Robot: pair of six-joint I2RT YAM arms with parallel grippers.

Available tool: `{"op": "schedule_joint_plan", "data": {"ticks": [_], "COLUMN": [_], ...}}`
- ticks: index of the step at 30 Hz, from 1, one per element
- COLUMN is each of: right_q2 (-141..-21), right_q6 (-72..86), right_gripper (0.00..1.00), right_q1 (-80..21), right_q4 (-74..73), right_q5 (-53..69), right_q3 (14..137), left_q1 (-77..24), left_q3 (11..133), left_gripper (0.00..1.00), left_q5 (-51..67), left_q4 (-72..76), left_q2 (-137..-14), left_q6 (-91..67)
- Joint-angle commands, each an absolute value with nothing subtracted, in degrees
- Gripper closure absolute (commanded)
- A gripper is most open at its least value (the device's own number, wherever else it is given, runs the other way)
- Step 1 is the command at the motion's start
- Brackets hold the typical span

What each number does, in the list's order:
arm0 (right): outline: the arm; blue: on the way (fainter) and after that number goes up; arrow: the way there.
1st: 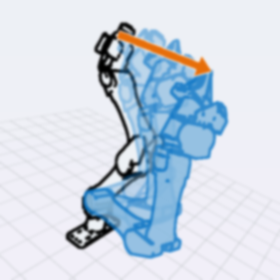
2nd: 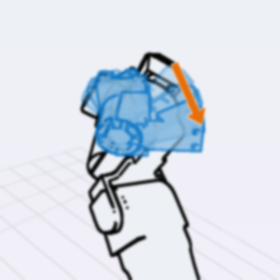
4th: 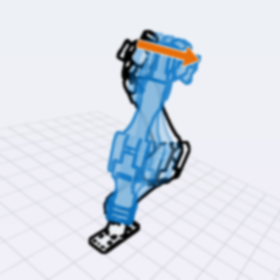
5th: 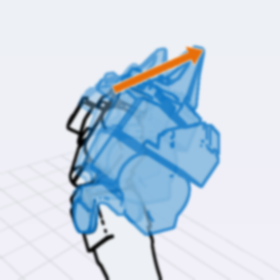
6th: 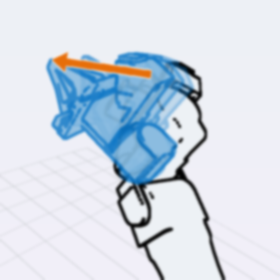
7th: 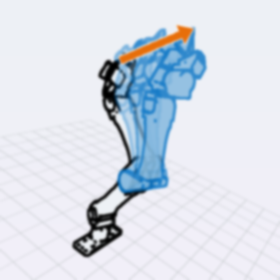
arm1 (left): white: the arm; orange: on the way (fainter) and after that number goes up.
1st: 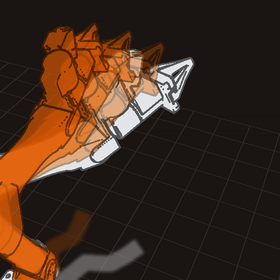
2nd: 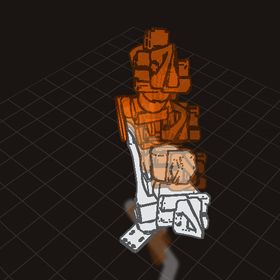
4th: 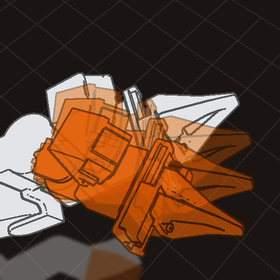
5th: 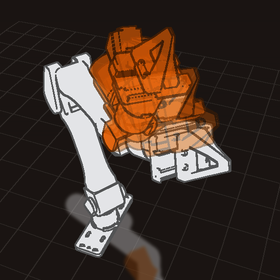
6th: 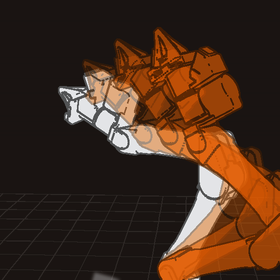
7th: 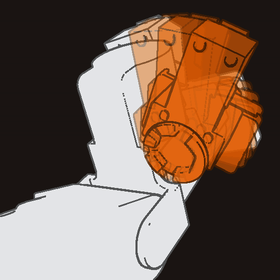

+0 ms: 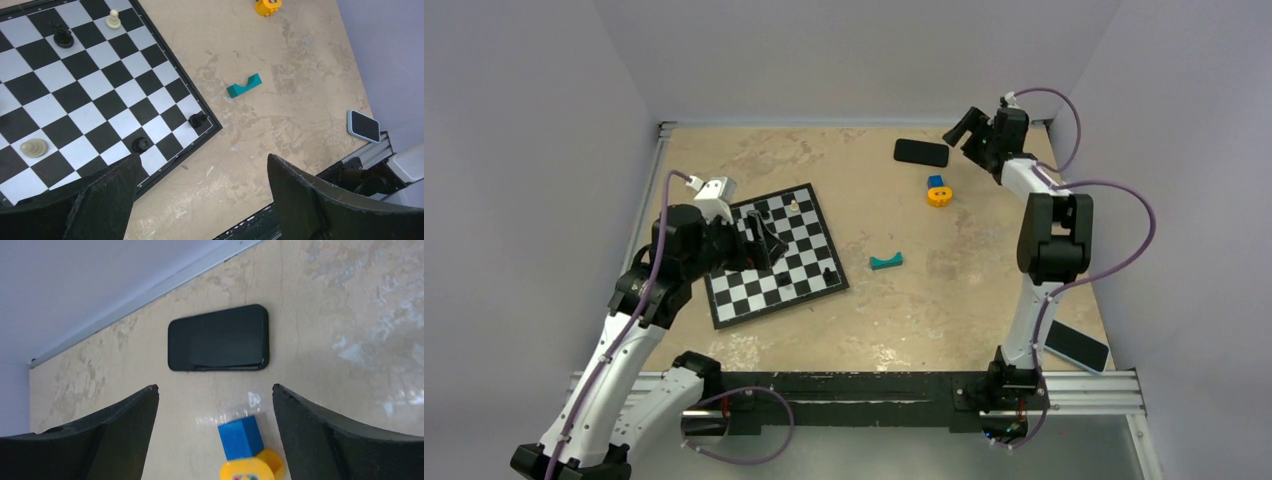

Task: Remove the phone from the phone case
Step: Adjust the phone at the center of the board.

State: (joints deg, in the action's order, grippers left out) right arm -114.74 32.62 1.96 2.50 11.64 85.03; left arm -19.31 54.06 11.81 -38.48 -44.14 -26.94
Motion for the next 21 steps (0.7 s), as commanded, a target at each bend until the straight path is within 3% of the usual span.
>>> {"op": "schedule_joint_plan", "data": {"ticks": [1,7,21], "right_q2": [-122.24,-129.78,-136.54], "right_q6": [38.13,41.75,42.63], "right_gripper": [0.13,0.14,0.17], "right_q1": [2.82,3.34,3.23], "right_q4": [4.94,5.08,7.21], "right_q5": [15.18,17.75,24.41], "right_q3": [95.72,102.17,103.26], "left_q1": [-19.54,-19.54,-19.58], "left_q3": [56.45,64.76,75.41], "left_gripper": [0.01,0.0,0.0], "left_q5": [18.48,20.88,15.89], "left_q4": [-35.53,-34.69,-19.93], "left_q2": [-44.12,-47.64,-54.64], "left_q6": [-27.07,-28.56,-36.62]}}
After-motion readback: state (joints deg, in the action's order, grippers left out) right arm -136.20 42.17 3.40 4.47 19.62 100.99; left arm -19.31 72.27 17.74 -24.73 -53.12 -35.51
